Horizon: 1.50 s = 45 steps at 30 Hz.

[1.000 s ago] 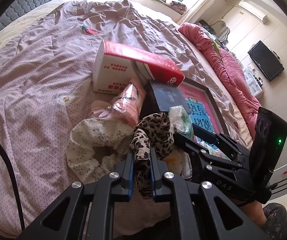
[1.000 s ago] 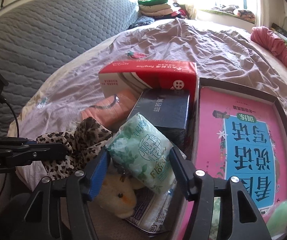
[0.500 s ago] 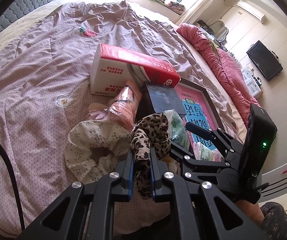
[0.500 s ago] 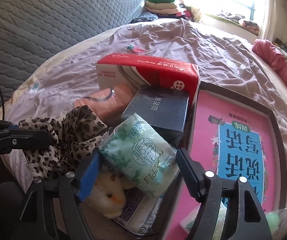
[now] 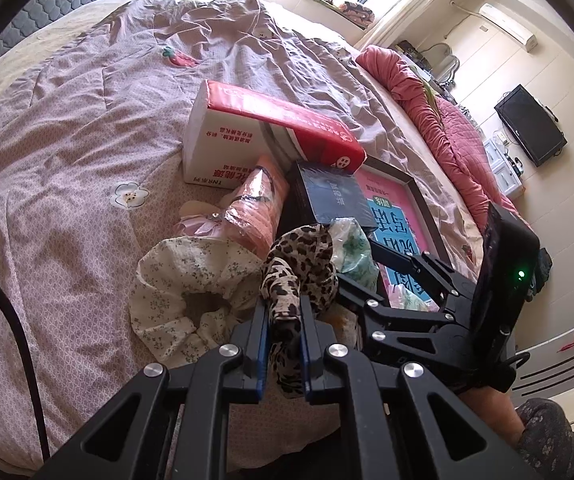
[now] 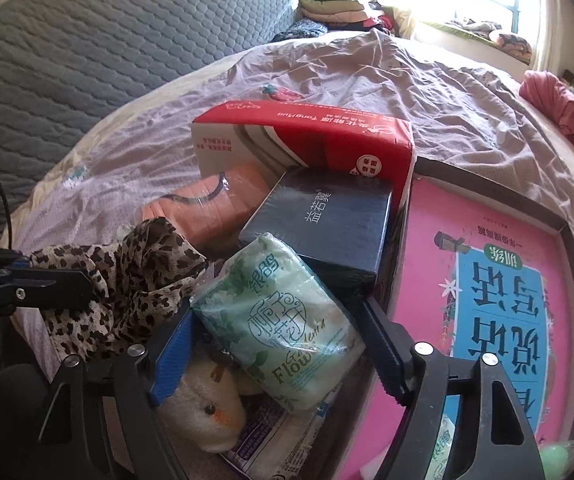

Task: Organize soft objects
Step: 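Lift the leopard scrunchie with the left tool while the right tool grasps another Flower tissue pack, then carry the scrunchie with the left tool while the right tool carries the tissue pack over the pink tray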

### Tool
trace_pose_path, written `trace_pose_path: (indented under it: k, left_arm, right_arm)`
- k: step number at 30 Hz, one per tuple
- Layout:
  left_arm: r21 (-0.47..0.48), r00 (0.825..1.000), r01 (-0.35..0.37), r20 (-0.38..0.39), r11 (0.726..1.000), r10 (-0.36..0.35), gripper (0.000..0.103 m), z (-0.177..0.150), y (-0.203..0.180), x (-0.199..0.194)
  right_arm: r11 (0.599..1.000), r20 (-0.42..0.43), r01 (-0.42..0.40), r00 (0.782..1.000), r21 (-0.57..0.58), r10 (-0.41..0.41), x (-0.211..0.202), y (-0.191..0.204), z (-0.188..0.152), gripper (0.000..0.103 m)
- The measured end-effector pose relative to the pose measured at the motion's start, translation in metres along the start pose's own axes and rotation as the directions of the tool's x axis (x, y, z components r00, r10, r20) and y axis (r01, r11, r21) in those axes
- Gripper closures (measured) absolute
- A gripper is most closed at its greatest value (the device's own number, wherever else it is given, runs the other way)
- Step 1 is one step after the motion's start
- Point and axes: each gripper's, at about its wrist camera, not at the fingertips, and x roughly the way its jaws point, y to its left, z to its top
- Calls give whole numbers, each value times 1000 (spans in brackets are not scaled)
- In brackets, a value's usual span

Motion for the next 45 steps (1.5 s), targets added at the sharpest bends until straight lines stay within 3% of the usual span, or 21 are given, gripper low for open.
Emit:
trace_pose_path:
  k: [4,10,22,45]
  left_arm:
    - [0,1000,2,9,1000,-2,90,0,-1,-3]
    - [12,1000,3,28,1000,-4,90,3,-7,-11]
    - [77,997,4,76,997,-9,90,9,-41,-32]
    - [239,995,39,79,970,-60,90,18,-138,-26]
  right_arm:
    - [997,31,-45,999,63,43,-10,-6,-2,33]
    - [993,74,-41,997,110,33,-29,-9,-4,35]
    - [993,159,-36,987,116,18,-73,-8,7,36]
    - [974,278,47,954,221,-109,-167,-61,-11,38]
